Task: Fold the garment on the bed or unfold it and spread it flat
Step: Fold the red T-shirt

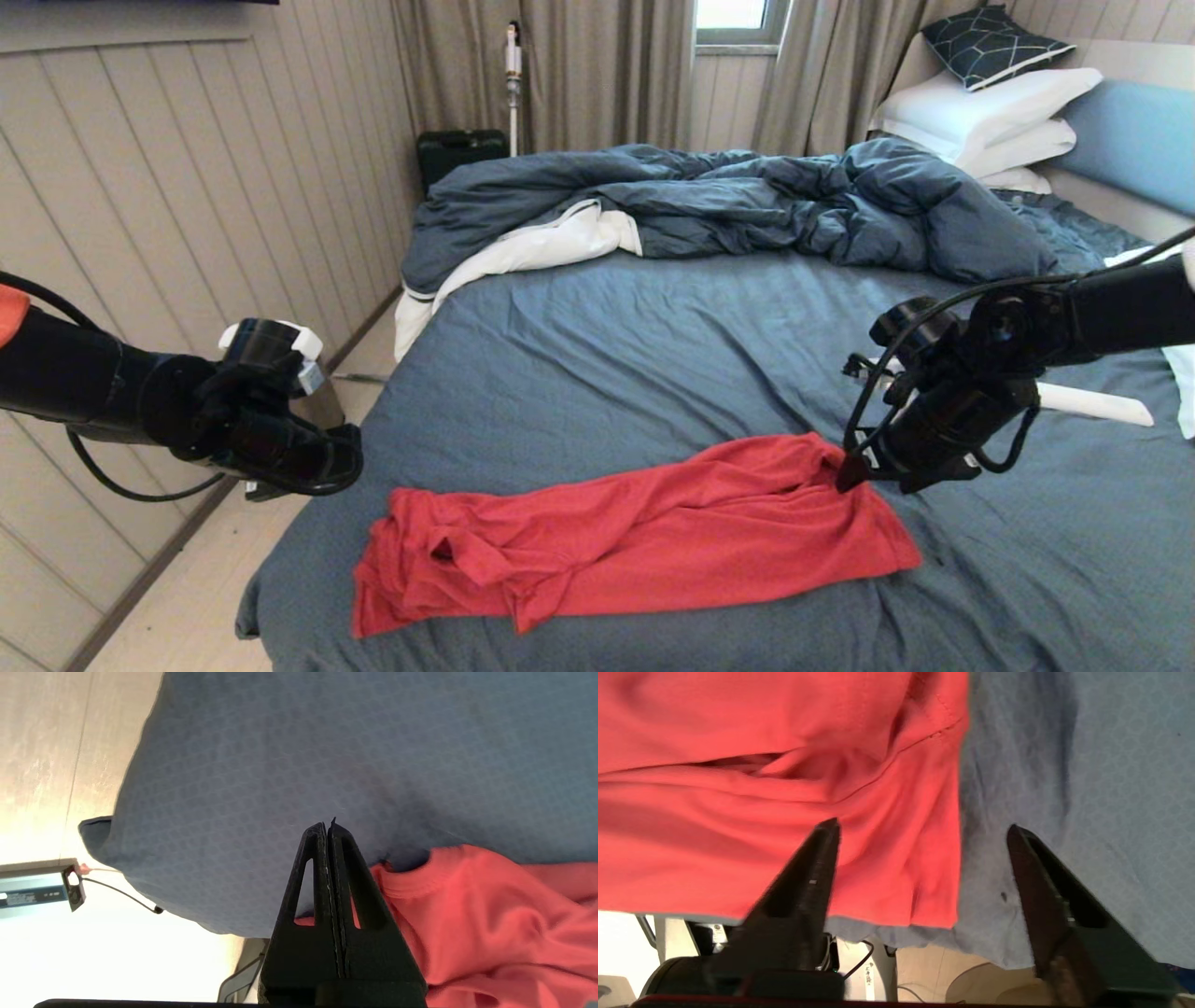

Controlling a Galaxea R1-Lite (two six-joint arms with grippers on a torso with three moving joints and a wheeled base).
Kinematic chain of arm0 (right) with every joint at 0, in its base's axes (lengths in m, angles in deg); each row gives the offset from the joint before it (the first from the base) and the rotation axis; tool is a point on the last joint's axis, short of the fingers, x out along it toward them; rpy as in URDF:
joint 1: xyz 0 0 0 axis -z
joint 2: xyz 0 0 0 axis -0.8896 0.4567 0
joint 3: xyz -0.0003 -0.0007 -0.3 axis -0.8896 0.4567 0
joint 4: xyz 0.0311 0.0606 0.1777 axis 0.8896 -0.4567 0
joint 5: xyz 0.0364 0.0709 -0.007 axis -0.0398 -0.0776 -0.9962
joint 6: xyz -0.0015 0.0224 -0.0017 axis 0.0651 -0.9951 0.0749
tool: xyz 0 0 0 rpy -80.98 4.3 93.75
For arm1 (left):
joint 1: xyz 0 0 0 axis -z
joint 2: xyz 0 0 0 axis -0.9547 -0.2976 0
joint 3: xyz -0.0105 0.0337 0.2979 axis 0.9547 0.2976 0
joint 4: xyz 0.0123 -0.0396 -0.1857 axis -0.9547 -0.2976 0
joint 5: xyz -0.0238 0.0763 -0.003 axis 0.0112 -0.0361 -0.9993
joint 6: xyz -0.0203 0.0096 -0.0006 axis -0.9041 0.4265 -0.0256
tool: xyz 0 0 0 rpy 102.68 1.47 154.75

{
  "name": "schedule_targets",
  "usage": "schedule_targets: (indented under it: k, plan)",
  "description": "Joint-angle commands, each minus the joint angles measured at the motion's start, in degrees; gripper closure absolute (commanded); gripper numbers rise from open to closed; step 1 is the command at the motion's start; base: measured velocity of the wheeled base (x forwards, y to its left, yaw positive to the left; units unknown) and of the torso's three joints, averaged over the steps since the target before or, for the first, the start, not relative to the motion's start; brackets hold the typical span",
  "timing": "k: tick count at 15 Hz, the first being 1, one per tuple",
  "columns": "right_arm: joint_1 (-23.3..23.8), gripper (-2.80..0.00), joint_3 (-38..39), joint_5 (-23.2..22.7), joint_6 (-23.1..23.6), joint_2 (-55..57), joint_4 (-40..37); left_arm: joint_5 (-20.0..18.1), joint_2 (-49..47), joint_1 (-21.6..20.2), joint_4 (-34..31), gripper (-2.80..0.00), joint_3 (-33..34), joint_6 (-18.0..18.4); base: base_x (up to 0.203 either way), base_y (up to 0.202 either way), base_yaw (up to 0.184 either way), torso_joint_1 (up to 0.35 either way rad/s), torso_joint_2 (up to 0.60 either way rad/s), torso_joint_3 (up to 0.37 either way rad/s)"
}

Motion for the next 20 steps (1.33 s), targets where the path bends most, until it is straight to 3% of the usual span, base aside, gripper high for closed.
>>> schedule_targets:
  k: [1, 13, 14, 20]
  plan:
    - [0.1, -2.8, 0.07, -0.05, -0.07, 2.44, 0.49, 0.02, -0.41, 0.03, -0.05, 0.0, 0.03, -0.14, 0.0, 0.0, 0.0, 0.0, 0.0, 0.0]
    - [-3.91, -2.8, -5.31, -0.59, -0.7, 9.28, 1.92, 0.11, -1.99, 0.03, 0.66, 0.0, -0.06, -0.05, 0.0, 0.0, 0.0, 0.0, 0.0, 0.0]
    - [-4.34, 0.0, -5.36, -0.59, -0.76, 9.42, 1.92, 0.2, -2.08, 0.03, 0.66, 0.0, -0.06, -0.05, 0.0, 0.0, 0.0, 0.0, 0.0, 0.0]
    - [-7.36, 0.0, -4.99, -0.33, -1.15, 7.45, 1.74, 0.2, -2.43, 0.03, 0.66, 0.0, 0.03, 0.03, 0.0, 0.0, 0.0, 0.0, 0.0, 0.0]
